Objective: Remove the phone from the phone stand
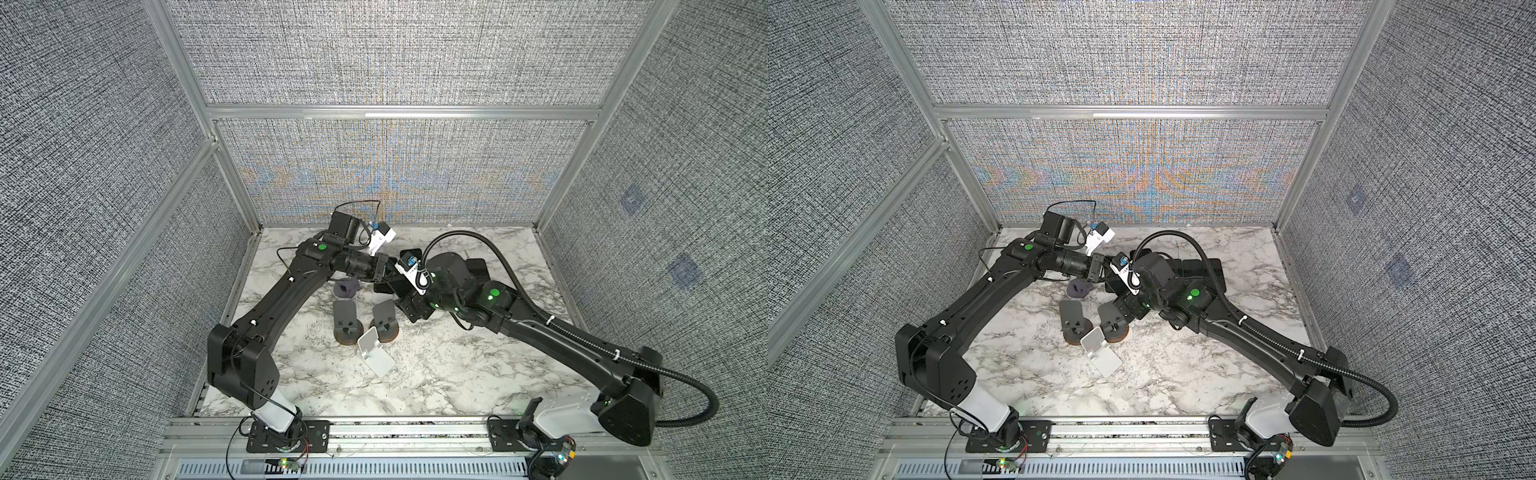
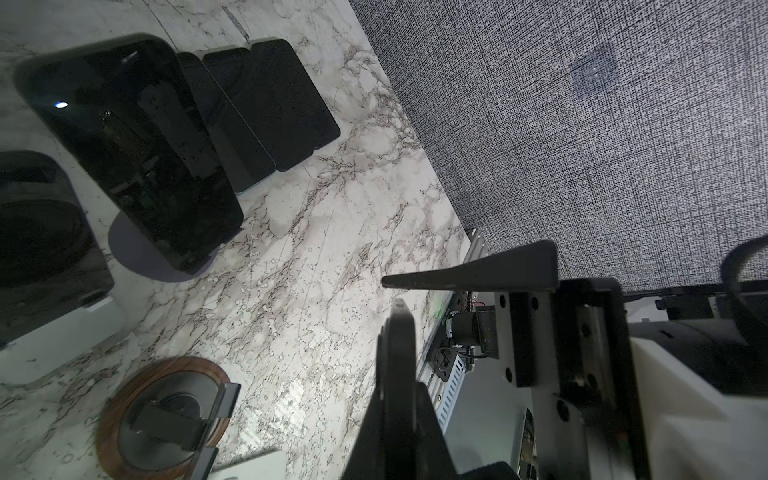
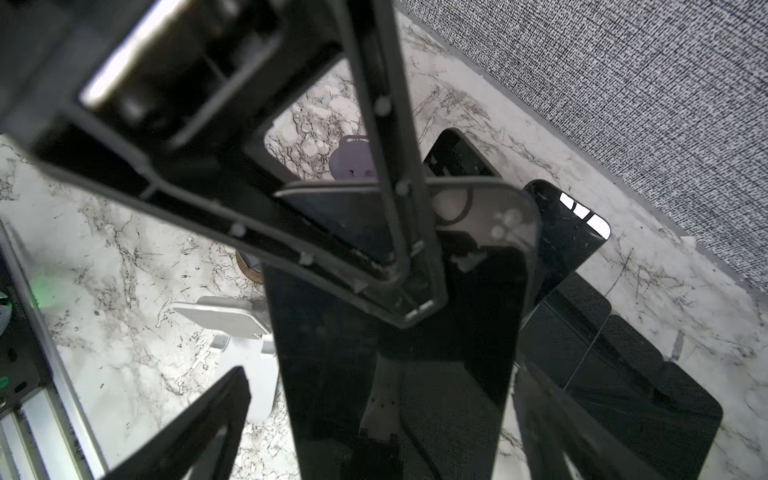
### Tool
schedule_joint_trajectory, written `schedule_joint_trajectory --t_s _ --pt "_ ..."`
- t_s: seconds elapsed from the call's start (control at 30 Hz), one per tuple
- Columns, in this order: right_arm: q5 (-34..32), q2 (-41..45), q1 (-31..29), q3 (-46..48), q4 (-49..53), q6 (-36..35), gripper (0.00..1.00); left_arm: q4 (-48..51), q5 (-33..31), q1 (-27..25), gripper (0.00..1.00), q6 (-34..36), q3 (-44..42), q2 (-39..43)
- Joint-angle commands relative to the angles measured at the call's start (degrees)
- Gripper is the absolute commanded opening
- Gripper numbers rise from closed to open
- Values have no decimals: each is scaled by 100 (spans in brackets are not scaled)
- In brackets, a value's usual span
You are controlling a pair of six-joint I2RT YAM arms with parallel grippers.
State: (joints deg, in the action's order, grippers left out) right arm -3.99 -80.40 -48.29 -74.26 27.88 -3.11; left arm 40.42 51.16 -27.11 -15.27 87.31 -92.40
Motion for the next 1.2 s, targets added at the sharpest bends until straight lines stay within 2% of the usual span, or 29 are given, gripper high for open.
schedule_joint_trajectory --t_s 0.0,0.23,0.53,0.63,0.87,1.0,1.17 --pt "47 -58 47 -35 35 171 90 -146 180 9 0 93 6 55" --pt "47 -63 144 130 -44 302 84 -79 123 13 0 291 6 75" --pt "160 -2 144 315 -370 465 70 -87 131 11 0 261 -2 1" --pt "123 -40 145 337 -434 517 58 -112 136 11 0 251 -12 -11" --pt "-31 -24 153 394 -529 640 45 -155 107 13 0 289 -55 -6" --pt "-32 -27 184 403 -551 706 42 -175 123 9 16 294 -65 -20" --pt "50 -2 214 446 -616 778 39 -203 141 8 27 287 -83 -16"
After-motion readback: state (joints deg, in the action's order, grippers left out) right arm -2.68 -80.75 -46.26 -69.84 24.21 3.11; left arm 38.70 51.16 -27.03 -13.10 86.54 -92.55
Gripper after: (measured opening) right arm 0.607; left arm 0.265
